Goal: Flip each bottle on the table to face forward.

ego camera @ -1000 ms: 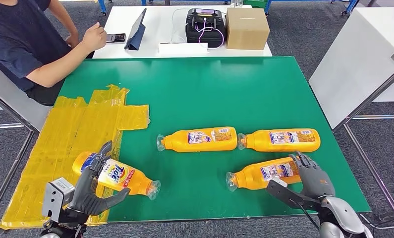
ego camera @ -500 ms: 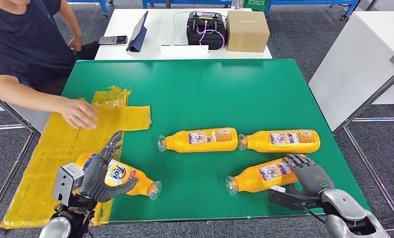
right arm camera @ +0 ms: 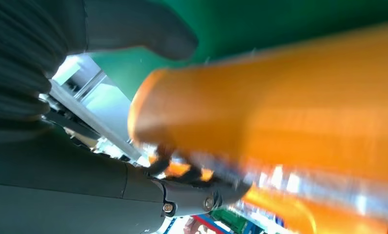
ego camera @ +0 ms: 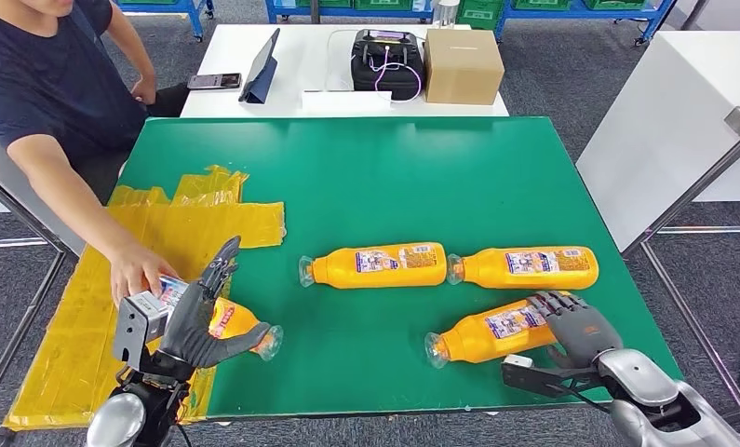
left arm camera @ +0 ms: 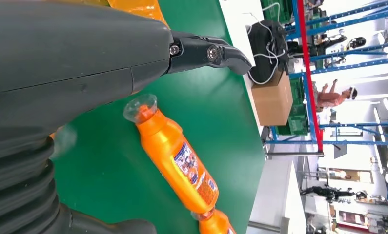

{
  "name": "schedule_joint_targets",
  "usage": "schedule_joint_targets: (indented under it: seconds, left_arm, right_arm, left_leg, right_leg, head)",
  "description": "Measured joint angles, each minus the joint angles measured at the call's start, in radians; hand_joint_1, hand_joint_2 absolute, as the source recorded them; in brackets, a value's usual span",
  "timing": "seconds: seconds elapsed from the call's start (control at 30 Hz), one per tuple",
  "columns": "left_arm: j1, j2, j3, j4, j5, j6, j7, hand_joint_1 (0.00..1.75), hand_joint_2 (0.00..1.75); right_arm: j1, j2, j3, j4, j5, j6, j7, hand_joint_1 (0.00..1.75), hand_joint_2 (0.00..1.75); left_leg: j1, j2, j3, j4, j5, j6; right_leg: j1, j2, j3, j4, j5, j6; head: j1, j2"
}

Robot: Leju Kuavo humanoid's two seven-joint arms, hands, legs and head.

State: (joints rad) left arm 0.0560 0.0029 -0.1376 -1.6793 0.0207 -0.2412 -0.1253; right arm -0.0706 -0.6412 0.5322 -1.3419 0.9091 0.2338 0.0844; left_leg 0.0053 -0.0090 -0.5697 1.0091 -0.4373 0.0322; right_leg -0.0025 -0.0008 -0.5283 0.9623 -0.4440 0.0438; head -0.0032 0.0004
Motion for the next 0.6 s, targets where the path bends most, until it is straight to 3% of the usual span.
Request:
schedule_joint_targets:
  seconds: [0.33,0.6]
  left_arm:
    - [-0.040,-0.007,-0.029,0.003,0.010,0.012,0.019,0.00,1.75]
    - [-0.060,-0.010,-0.038,0.006,0.013,0.009,0.008,0.00,1.75]
  right_arm:
    - [-0.054,0.029,0.129,0.091,0.035,-0.069,0.077,0.00,1.75]
    - [-0.076,0.005,0.180,0.101,-0.024,-0.079,0.088,0.00,1.75]
  left_leg:
    - [0.007,0.007,0.027,-0.001,-0.015,-0.002]
    - [0.010,0.011,0.029,-0.001,-0.015,-0.001]
  right_leg:
    - [0.006,0.005,0.029,-0.011,-0.008,-0.001]
    - [0.009,0.008,0.033,-0.017,-0.006,-0.004]
  head:
    - [0.000,0.000]
    - [0.001,0.000]
